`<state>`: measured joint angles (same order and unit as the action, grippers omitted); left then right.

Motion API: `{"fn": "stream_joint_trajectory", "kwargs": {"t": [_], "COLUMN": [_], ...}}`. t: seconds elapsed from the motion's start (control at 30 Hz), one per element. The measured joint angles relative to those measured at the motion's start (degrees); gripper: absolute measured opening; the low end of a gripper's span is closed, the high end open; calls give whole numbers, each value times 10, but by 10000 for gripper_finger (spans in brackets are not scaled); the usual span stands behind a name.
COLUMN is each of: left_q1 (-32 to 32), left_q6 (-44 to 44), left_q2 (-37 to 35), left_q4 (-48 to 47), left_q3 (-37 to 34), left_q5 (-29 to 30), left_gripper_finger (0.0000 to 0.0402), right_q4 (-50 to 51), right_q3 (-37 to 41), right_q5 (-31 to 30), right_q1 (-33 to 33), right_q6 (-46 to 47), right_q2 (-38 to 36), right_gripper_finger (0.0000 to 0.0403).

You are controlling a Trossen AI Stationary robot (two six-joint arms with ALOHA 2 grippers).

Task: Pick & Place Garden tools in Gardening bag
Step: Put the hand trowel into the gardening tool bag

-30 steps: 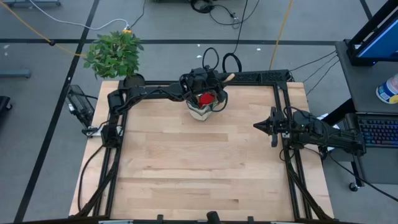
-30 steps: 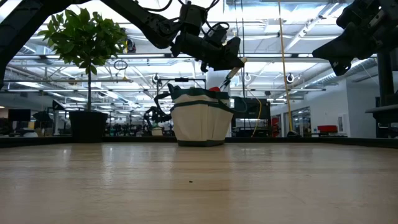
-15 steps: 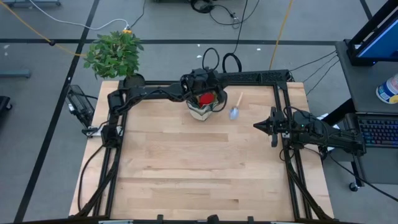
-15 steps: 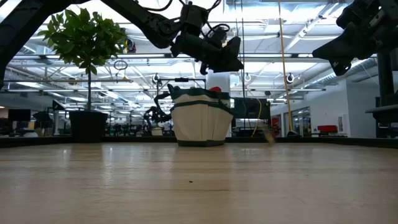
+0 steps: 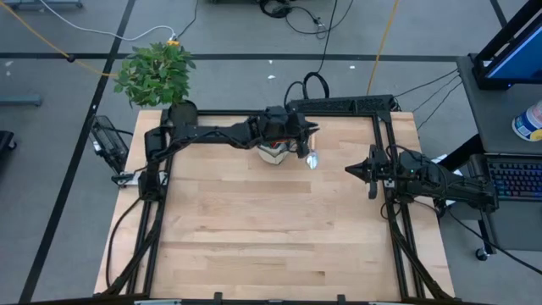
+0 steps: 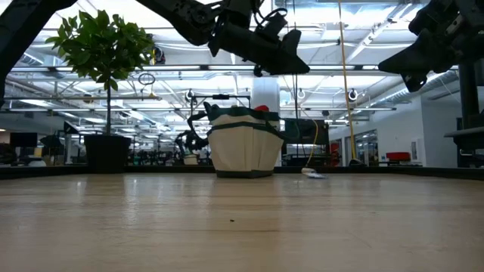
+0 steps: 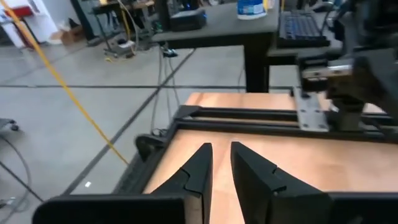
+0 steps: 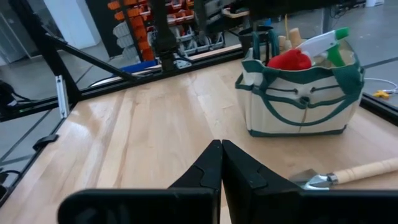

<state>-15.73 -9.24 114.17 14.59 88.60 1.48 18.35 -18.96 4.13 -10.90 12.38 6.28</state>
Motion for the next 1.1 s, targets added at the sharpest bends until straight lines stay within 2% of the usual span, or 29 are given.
{"fn": "stream_joint_trajectory", "kwargs": {"t": [0.1, 0.23, 0.37, 0.53, 0.73, 0.9, 1.1], "left_q1": [15, 43, 72, 104, 133, 152, 174], "left_q6": [23, 79, 114, 127, 161, 203, 295], "left_q2": [0, 0, 0, 0, 0, 0, 0], "left_q4": [-2, -7, -6, -12, -32, -55, -144], "left_q3": [0, 1, 17, 30, 32, 32, 32], "left_q5": [2, 59, 100, 183, 227, 277, 382], "left_gripper_finger": [69, 98, 157, 240, 311, 331, 333], "right_q4": [0, 0, 0, 0, -1, -17, -50], "right_q3": [0, 0, 0, 0, 0, 0, 0], "right_q5": [-3, -10, -13, -18, -75, -143, -147], "right_q1": [0, 0, 0, 0, 0, 0, 0], "right_q6": [1, 4, 0, -25, -56, -85, -33], "right_q2": [0, 0, 0, 0, 0, 0, 11], "right_gripper_finger": [0, 0, 0, 0, 0, 0, 0]}}
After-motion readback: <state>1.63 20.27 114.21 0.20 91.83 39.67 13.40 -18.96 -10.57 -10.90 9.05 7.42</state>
